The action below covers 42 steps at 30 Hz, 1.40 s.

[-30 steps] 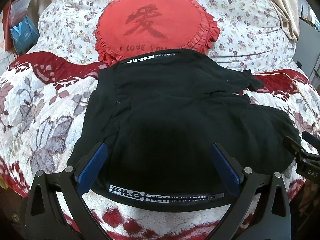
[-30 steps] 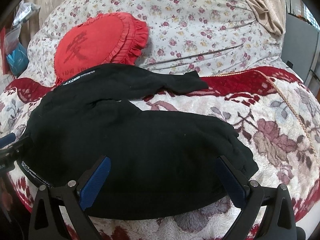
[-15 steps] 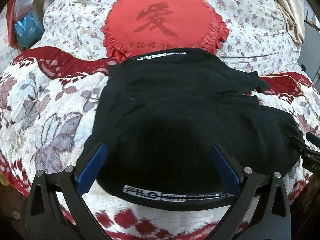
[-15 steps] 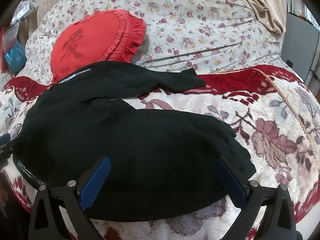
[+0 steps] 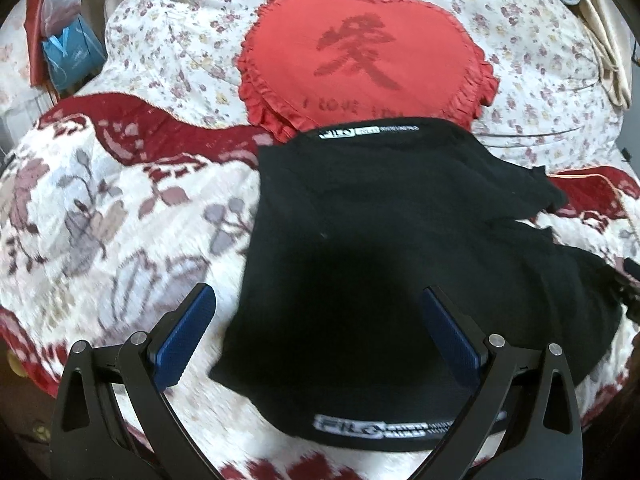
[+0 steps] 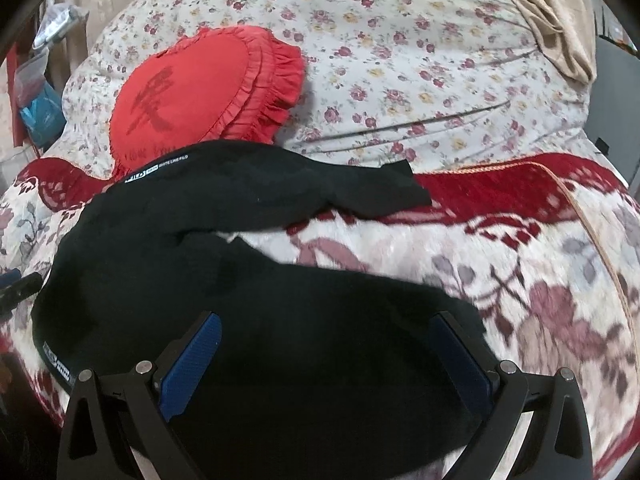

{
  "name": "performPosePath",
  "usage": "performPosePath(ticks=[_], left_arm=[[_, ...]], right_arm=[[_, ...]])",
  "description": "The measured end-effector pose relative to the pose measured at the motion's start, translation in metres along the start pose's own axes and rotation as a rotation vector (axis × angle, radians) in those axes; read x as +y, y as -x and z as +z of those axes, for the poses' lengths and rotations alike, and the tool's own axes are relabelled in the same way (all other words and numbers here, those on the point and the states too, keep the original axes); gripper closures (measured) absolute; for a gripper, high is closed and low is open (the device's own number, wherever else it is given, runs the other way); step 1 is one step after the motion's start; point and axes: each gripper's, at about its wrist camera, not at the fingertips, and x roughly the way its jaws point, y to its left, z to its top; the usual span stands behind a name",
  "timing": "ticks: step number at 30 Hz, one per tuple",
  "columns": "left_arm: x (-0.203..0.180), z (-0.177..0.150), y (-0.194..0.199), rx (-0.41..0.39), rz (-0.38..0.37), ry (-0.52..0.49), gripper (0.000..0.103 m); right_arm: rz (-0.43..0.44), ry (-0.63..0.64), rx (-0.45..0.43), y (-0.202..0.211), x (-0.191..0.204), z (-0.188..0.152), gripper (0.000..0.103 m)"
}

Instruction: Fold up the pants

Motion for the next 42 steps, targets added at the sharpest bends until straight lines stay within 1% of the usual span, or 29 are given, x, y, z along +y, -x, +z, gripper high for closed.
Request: performPosePath(ticks=[2,8,13,20,24,27,30,31,33,35,38,41,42], left_arm=[[0.001,0.004,-0.001,-0.007,0.009,-0.002,0.001],[0.000,0.011,-0.005,-0.010,-0.003,0.007,0.001],[-0.001,0.018,-0.010,-0.008,-0.010,-0.005,0.001],[0.002,0.038,-0.024,0.001,-0.017,-0.030,0.001],[0.006,0.058,-0.035,0.011,-0.044,-0.021,0.001],[0.006,0.075,-0.045,0.009,-0.047,-0.028,0.001],[0.006,0.097,-0.059,0.007,-0.049,-0.047,0.001],[0.007,0.102,-0.063,0.011,-0.061,-0.046,0.001],[0.011,0.114,-0.076,0.033,-0.107,-0.032,0.001],[0.013,0.121,-0.086,0.051,-0.122,-0.023,0.001],[0.009,0.132,-0.104,0.077,-0.129,-0.055,0.001],[0.008,0.139,-0.118,0.090,-0.109,-0.080,0.001],[0.009,0.140,-0.122,0.097,-0.111,-0.078,0.001]], right_arm=[[0.009,0.000,-0.002,-0.004,0.000,0.005,0.000],[0.055,0.007,-0.014,-0.008,0.008,0.010,0.000],[0.050,0.039,-0.018,-0.013,0.013,0.018,0.000],[0.070,0.094,-0.059,-0.026,0.020,0.044,0.000],[0.132,0.168,-0.088,-0.042,0.035,0.067,0.000],[0.135,0.268,-0.112,-0.061,0.053,0.088,0.001],[0.164,0.364,-0.117,-0.084,0.072,0.109,0.007],[0.172,0.387,-0.113,-0.092,0.077,0.116,0.009],[0.196,0.433,-0.109,-0.110,0.087,0.132,0.009],[0.207,0.463,-0.104,-0.128,0.093,0.146,0.010],[0.232,0.478,-0.082,-0.156,0.095,0.167,0.013],[0.251,0.500,-0.033,-0.185,0.093,0.181,0.024],[0.262,0.506,-0.016,-0.194,0.092,0.184,0.034]])
